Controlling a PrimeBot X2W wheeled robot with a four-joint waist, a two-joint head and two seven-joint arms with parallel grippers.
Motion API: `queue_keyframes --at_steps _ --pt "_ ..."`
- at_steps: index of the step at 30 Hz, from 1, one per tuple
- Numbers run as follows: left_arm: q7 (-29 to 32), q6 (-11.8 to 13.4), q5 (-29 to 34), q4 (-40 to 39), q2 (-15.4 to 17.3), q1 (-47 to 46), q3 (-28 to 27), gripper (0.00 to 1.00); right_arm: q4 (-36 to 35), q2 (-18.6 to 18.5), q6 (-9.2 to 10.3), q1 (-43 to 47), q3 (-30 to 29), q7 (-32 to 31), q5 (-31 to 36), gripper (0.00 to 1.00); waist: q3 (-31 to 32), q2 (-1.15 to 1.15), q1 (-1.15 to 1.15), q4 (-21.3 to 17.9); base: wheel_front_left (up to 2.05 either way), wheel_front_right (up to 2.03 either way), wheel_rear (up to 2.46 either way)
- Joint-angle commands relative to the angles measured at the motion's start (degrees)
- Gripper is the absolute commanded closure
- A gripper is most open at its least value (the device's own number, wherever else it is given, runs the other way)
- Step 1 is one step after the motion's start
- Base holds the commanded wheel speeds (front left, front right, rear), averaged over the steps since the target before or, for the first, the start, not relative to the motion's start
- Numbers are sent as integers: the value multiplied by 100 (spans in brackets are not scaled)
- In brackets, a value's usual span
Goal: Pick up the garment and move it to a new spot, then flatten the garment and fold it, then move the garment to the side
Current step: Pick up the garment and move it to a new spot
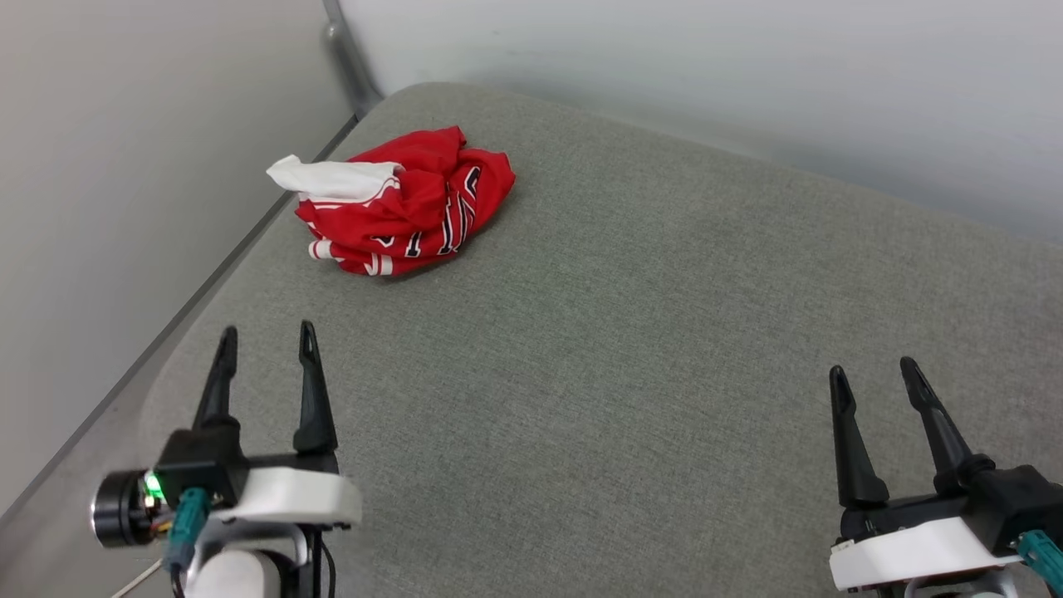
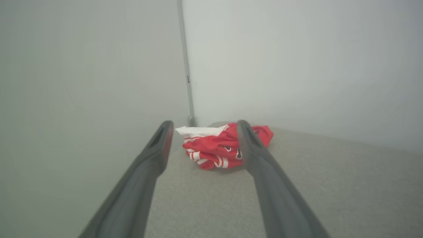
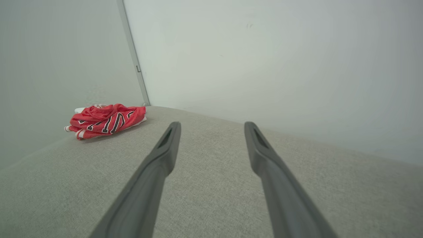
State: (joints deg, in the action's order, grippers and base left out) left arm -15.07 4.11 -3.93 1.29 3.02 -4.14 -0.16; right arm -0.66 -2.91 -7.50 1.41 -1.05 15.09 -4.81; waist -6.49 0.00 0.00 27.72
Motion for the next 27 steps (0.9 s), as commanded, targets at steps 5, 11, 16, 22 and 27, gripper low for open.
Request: queue_keyframes --at_steps 5,11,16,22,27 --pt "-16 -263 -30 -33 175 -877 -414 0 -106 5 2 -224 -24 12 221 0 -389 0 0 -155 0 0 0" --pt "-16 -605 -347 36 354 -2078 -1263 0 -267 5 2 -559 -69 12 520 0 -1078 0 0 -470 0 0 0" --pt "-15 -889 -428 135 628 -2987 -1765 0 -445 4 2 -826 -204 12 710 0 -1665 0 0 -716 0 0 0" --pt "-16 -1086 -789 457 1026 -3910 -2173 0 -696 4 2 -1017 -345 12 865 0 -2181 0 0 -959 0 0 0" --pt "-16 -1150 -1014 1153 1661 -4384 -2087 0 -917 4 2 -1122 -468 11 946 0 -2505 0 0 -1108 0 0 0"
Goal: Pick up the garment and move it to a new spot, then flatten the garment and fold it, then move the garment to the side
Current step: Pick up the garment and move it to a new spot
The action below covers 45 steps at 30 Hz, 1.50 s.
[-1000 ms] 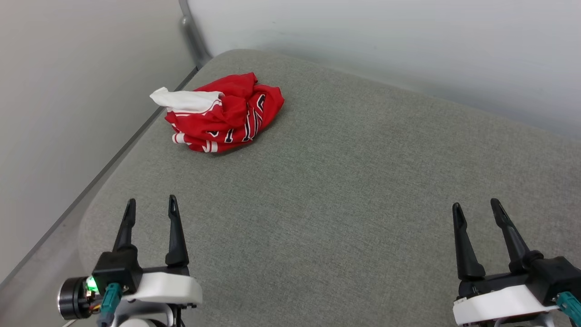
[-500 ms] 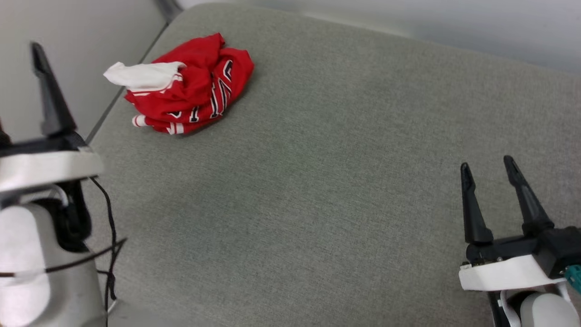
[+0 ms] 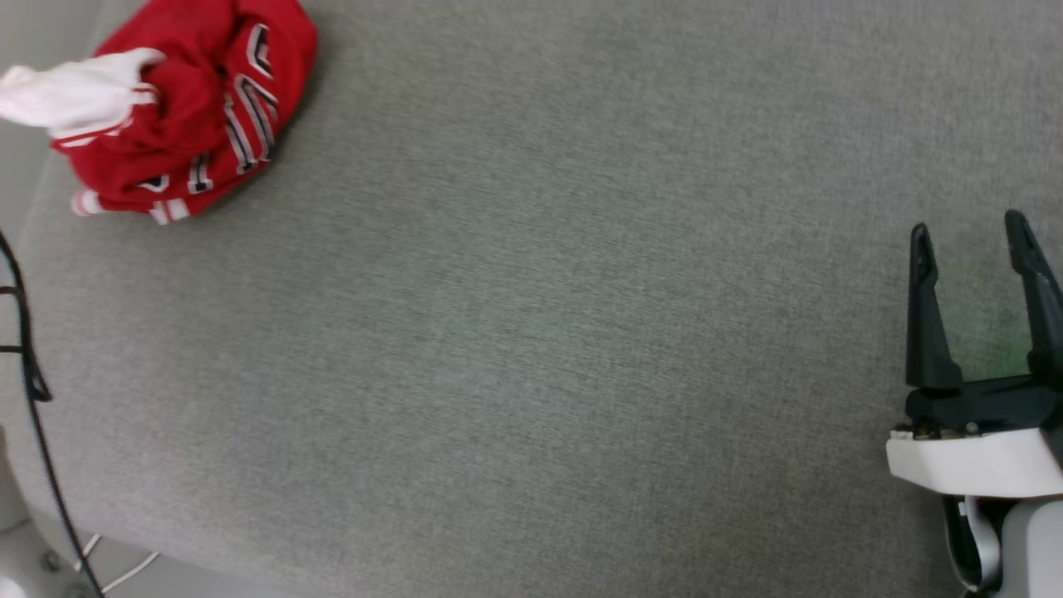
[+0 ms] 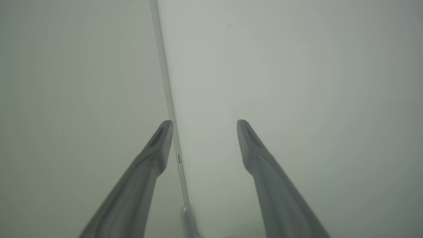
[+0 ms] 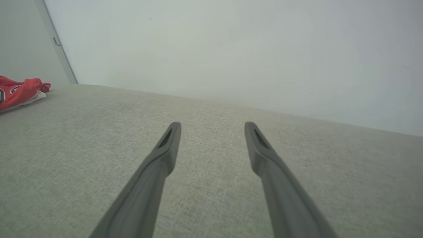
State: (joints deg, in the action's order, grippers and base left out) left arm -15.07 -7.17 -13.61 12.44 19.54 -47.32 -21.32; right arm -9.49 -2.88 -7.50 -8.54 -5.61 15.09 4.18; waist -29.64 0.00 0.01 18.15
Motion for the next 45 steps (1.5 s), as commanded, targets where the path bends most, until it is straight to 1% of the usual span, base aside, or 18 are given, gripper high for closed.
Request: queue_keyframes --at_steps 1,2,3,5,11,14,20,22,24,27,29,31,32,33,34,35,41,45 --pt "-16 -21 -161 216 183 -186 141 0 -79 1 2 -140 -29 12 57 0 -242 0 -1 -171 0 0 0" --pt "-5 -17 -258 403 381 -254 295 0 -113 1 2 -144 -39 12 59 0 -294 0 -1 -193 0 0 0" --pt "-5 -17 -258 403 381 -254 295 0 -113 1 2 -144 -39 12 59 0 -294 0 -1 -193 0 0 0" --pt "154 -18 -588 784 704 -373 669 0 -162 3 2 -169 -65 12 75 0 -389 0 -1 -224 0 0 0" --pt "1297 -18 -1830 1471 1586 -602 2023 0 -308 -2 2 -248 -47 12 120 0 -624 0 -1 -273 0 0 0" --pt "2076 -18 -2620 1650 1867 -610 2631 0 -339 -27 2 -287 -32 12 118 0 -718 0 -1 -301 0 0 0" --pt "4147 -19 -4136 1611 2427 -558 3644 0 -388 -67 2 -343 -25 11 148 0 -875 0 -1 -396 0 0 0" --pt "4709 -19 -4452 1611 2564 -536 3907 0 -390 -65 2 -335 -33 11 155 0 -918 0 -1 -430 0 0 0" --pt "5128 -19 -4611 1688 2682 -548 4124 0 -373 -63 2 -336 -43 9 157 0 -960 0 -1 -462 0 0 0" --pt "5407 -19 -4761 1878 2665 -634 4342 0 -347 -59 3 -382 -30 5 147 0 -1012 0 -1 -512 0 0 0" --pt "5564 -19 -4667 1985 2690 -597 4606 0 -328 -53 3 -407 -11 5 143 0 -1033 0 -1 -543 0 0 0" --pt "5618 -20 -4704 2087 2600 -542 4791 0 -313 -46 3 -419 -13 5 135 0 -1050 0 -1 -561 0 0 0" --pt "5587 -20 -4745 2137 2527 -532 4923 5 -291 -39 3 -436 -10 5 129 0 -1049 0 -1 -572 0 0 0" --pt "5588 -20 -4780 2156 2510 -533 4983 100 -275 -35 3 -440 -9 5 127 0 -1036 0 -1 -577 0 0 0" --pt "5580 -20 -4795 2166 2523 -535 5026 100 -259 -30 3 -438 -8 5 122 0 -1015 0 -1 -580 0 0 0" --pt "5421 -19 -4786 2127 2724 -612 5098 100 -224 -20 3 -434 -3 5 103 0 -904 0 -1 -590 0 0 0" --pt "4930 -19 -4659 1906 3064 -987 5172 100 -154 -4 2 -375 28 11 23 0 -490 0 -1 -605 0 0 0" --pt "4672 -19 -4486 1530 3276 -1215 5331 100 -82 3 2 -320 47 11 -78 0 -191 0 -1 -632 0 0 0"
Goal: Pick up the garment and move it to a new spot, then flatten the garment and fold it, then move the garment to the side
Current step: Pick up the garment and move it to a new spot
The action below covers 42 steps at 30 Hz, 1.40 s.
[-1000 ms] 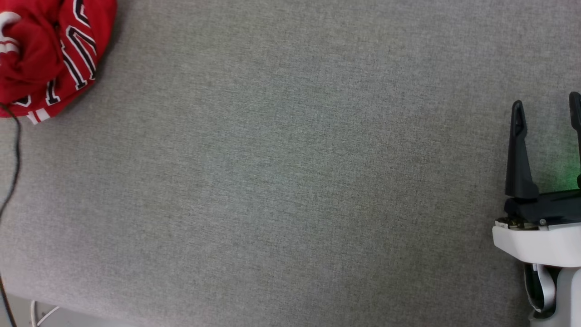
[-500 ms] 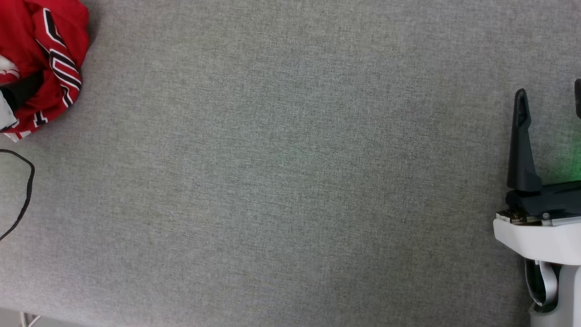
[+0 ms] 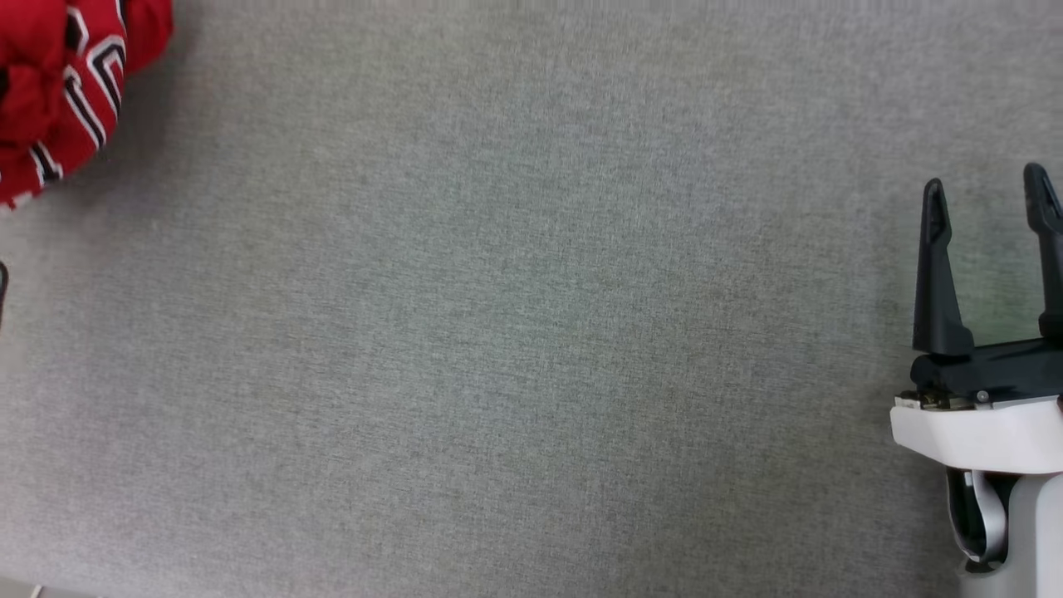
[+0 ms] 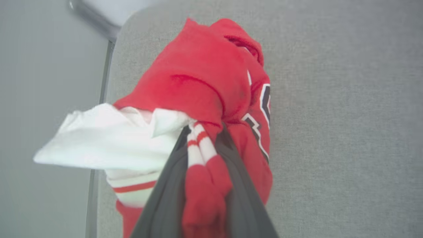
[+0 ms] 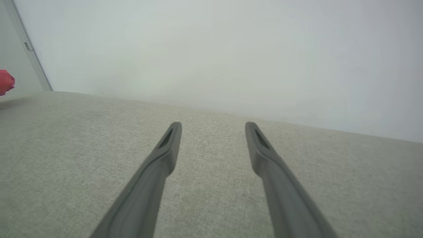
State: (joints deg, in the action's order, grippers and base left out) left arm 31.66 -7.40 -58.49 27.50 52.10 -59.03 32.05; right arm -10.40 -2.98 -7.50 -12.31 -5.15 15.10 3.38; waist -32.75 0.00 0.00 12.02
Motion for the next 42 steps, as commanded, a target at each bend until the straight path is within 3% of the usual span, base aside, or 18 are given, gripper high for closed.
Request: queue_keyframes --at_steps 1,10,18,30,36,42 --pt "-67 4 70 -90 65 -123 34 100 28 14 2 72 11 11 -46 0 205 0 0 -31 0 0 0" --pt "-130 4 496 -1258 78 -918 545 100 171 17 2 190 68 11 -437 0 728 0 0 -298 0 0 0" --pt "-27 4 721 -1849 -609 -1643 1260 100 246 18 2 200 101 10 -738 0 942 0 0 -865 0 0 0" --pt "-131 4 739 -1915 -1591 -1766 2907 100 287 19 2 242 70 10 -1070 0 881 0 0 -1861 0 0 0" --pt "-365 4 659 -1736 -1856 -1436 3739 100 291 19 2 237 40 10 -1148 0 794 0 0 -2077 0 0 0" --pt "-464 4 613 -1543 -2030 -901 4067 100 291 19 2 228 14 11 -1166 0 751 0 0 -2108 0 0 0"
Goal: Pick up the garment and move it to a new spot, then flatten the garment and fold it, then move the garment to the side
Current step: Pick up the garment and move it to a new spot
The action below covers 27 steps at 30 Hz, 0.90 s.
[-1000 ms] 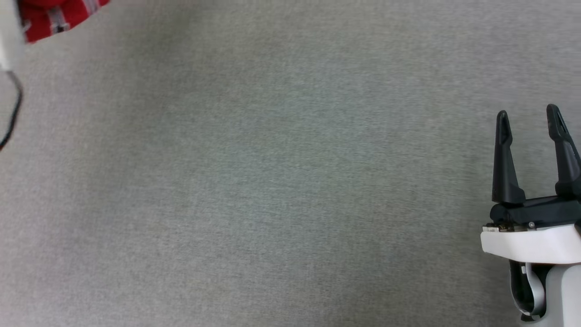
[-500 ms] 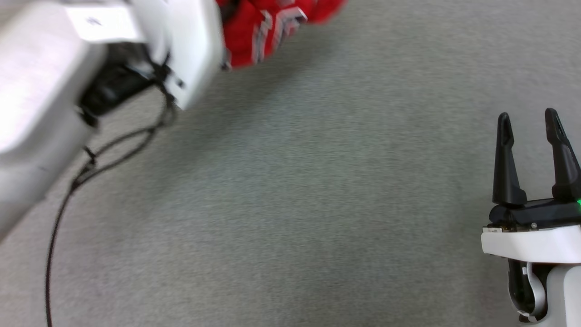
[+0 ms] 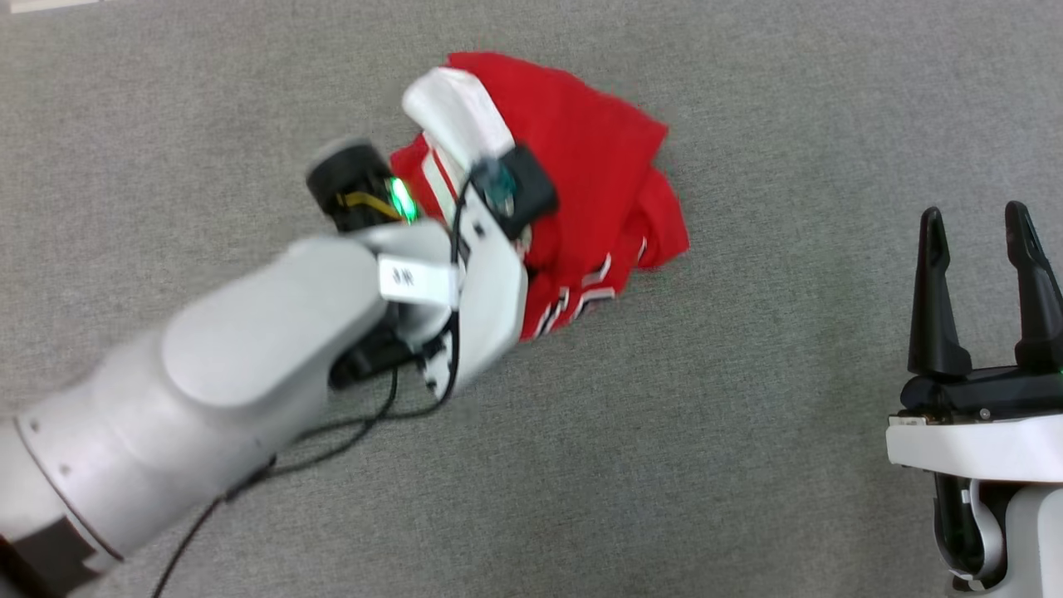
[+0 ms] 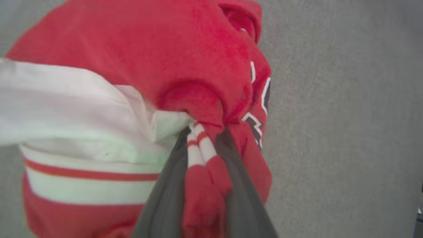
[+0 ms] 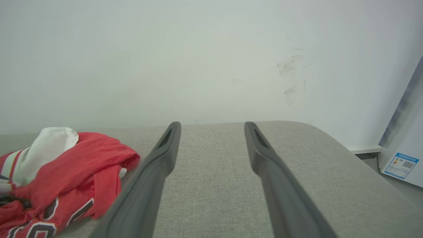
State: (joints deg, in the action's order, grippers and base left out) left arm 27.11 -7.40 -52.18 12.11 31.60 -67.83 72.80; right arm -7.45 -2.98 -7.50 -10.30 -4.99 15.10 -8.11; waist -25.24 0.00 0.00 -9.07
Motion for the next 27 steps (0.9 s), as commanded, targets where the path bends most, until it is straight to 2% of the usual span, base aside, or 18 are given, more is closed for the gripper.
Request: queue_keyframes --at_steps 1,5,8,9,10,11,13,16,23,27 --pt "76 4 58 20 -37 235 40 100 4 19 2 25 -12 11 -2 0 -9 0 0 17 0 0 0" --pt "231 -3 175 -45 -156 659 81 100 21 18 2 11 -29 11 58 0 11 0 0 110 0 0 0" --pt "79 -3 236 -28 -222 698 83 100 37 19 2 23 -25 11 86 0 56 0 0 179 0 0 0" --pt "-78 -3 285 -7 -256 647 75 57 48 18 2 32 -27 11 108 0 94 0 0 212 0 0 0" --pt "-252 -3 329 20 -288 583 68 0 54 18 2 49 -28 11 127 0 134 0 0 248 0 0 0" --pt "-859 3 442 122 -355 381 -57 0 80 18 2 116 -50 10 172 0 287 0 0 361 0 0 0" --pt "-1334 28 482 174 -401 329 -248 0 94 17 2 142 -60 10 197 0 408 0 0 439 0 0 0" --pt "-2077 246 675 238 -416 290 -548 0 109 18 2 233 -98 10 235 0 586 0 0 571 0 0 0" --pt "-3610 1125 1094 317 -317 677 -1063 0 148 16 2 439 -109 11 276 0 979 0 0 871 0 0 0" --pt "-4110 1695 1190 362 -209 1155 -1377 0 153 16 2 544 -97 11 296 0 1169 0 0 1002 0 0 0"
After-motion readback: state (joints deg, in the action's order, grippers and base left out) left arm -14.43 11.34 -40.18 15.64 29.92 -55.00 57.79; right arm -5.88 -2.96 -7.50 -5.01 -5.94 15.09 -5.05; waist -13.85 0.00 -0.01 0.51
